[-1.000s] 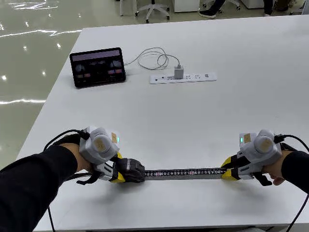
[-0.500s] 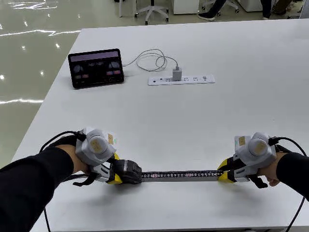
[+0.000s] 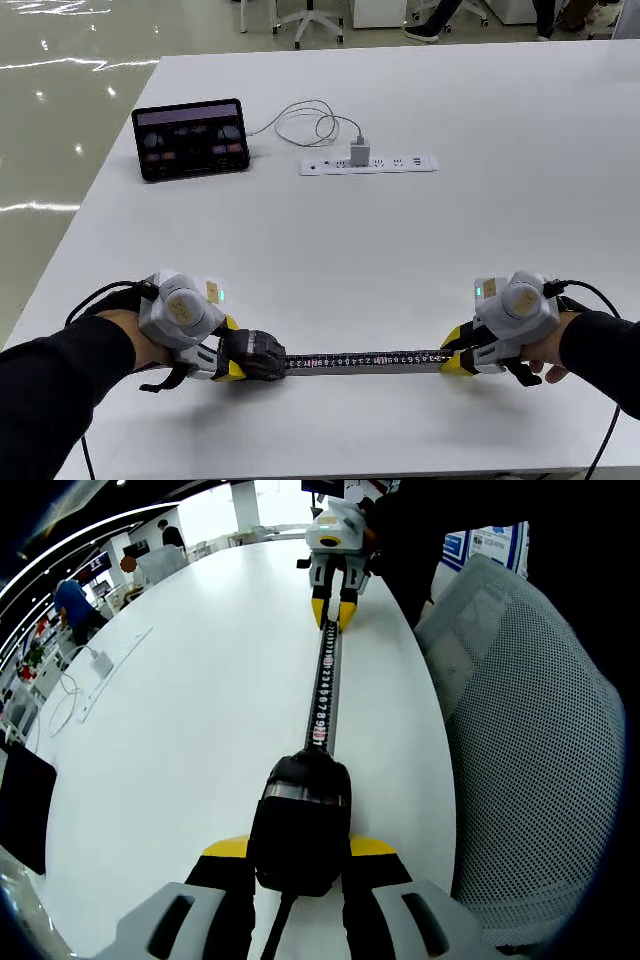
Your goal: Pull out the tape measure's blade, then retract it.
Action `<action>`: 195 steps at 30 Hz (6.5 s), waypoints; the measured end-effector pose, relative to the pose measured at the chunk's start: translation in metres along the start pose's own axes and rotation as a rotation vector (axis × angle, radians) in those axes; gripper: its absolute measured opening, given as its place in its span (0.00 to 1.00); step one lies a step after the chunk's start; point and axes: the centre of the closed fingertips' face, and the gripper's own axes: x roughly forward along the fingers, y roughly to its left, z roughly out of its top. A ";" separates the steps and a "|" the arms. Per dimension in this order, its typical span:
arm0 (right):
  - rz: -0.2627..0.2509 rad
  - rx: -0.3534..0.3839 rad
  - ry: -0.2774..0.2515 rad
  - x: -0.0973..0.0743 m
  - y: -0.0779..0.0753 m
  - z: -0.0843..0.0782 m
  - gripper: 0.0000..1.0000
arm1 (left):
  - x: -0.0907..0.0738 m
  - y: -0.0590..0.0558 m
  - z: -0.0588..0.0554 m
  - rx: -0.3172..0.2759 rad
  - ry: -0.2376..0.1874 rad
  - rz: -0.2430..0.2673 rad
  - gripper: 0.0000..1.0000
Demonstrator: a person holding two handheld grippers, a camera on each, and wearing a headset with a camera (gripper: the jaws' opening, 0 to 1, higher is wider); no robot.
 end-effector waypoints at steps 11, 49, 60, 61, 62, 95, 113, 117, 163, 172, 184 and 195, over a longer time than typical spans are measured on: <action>-0.032 0.058 -0.040 -0.002 0.007 0.008 0.22 | -0.016 0.010 0.004 -0.253 -0.125 0.072 0.40; -0.339 0.274 -0.198 -0.059 0.009 -0.010 0.51 | -0.066 0.013 -0.031 -0.641 -0.342 0.389 1.00; -0.386 0.308 -0.235 -0.079 0.016 -0.007 0.59 | -0.080 0.007 -0.027 -0.622 -0.376 0.403 1.00; -0.389 0.313 -0.236 -0.081 0.016 -0.008 0.60 | -0.081 0.005 -0.026 -0.620 -0.381 0.398 1.00; -0.388 0.326 -0.240 -0.084 0.017 -0.010 0.61 | -0.083 0.002 -0.023 -0.633 -0.406 0.376 1.00; -0.417 0.404 -0.304 -0.119 0.053 -0.028 1.00 | -0.099 -0.027 -0.037 -0.656 -0.389 0.384 1.00; -0.432 0.394 -0.307 -0.127 0.052 -0.028 1.00 | -0.102 -0.026 -0.035 -0.637 -0.396 0.397 1.00; -0.432 0.390 -0.300 -0.126 0.055 -0.029 1.00 | -0.102 -0.026 -0.035 -0.634 -0.400 0.396 1.00; -0.296 0.197 -0.180 -0.091 0.034 -0.007 0.99 | -0.033 0.001 0.018 -0.765 -0.242 0.427 0.92; -0.257 0.147 -0.144 -0.075 0.018 0.001 0.99 | -0.009 0.001 0.025 -0.906 -0.281 0.466 0.87; -0.164 0.062 -0.074 -0.042 0.012 0.012 0.91 | -0.003 0.004 0.019 -0.964 -0.299 0.510 0.75; -0.055 -0.054 0.022 -0.020 0.009 0.009 0.54 | 0.009 0.007 0.014 -0.937 -0.282 0.554 0.76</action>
